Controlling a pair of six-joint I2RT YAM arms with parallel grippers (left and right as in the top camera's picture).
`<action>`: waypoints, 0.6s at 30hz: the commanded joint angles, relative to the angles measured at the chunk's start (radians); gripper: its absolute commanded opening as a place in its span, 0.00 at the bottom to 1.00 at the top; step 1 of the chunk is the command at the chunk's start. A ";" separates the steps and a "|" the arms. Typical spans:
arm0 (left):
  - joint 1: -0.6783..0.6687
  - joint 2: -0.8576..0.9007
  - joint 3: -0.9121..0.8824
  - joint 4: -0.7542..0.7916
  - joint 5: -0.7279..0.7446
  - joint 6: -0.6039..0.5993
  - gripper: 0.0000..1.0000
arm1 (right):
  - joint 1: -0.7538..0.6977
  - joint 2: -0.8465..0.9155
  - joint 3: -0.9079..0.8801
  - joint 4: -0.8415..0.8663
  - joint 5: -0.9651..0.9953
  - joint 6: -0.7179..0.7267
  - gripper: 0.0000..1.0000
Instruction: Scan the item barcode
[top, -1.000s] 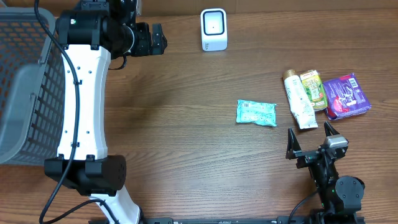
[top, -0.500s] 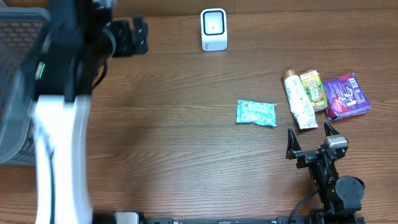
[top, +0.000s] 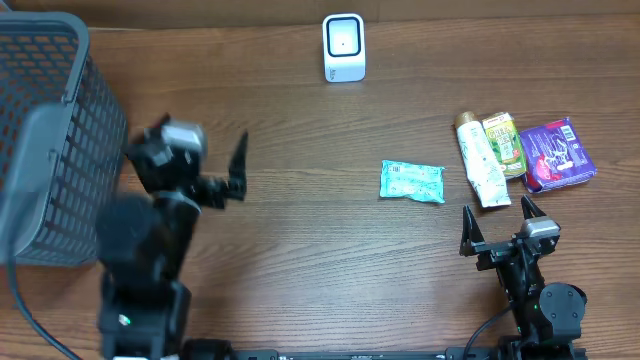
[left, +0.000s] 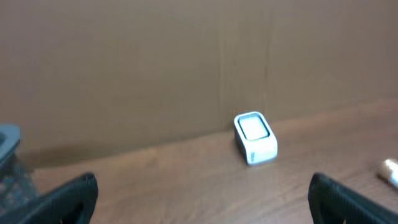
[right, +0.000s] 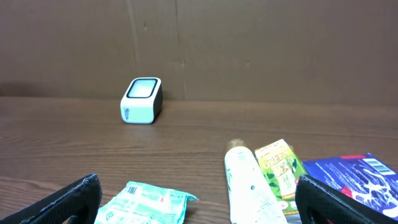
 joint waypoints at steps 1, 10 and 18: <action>0.021 -0.143 -0.217 0.154 0.054 0.106 1.00 | 0.005 -0.011 -0.011 0.005 0.005 -0.001 1.00; 0.056 -0.422 -0.595 0.294 0.054 0.226 0.99 | 0.005 -0.011 -0.011 0.005 0.005 -0.001 1.00; 0.055 -0.612 -0.790 0.293 0.047 0.302 1.00 | 0.006 -0.011 -0.011 0.005 0.005 -0.001 1.00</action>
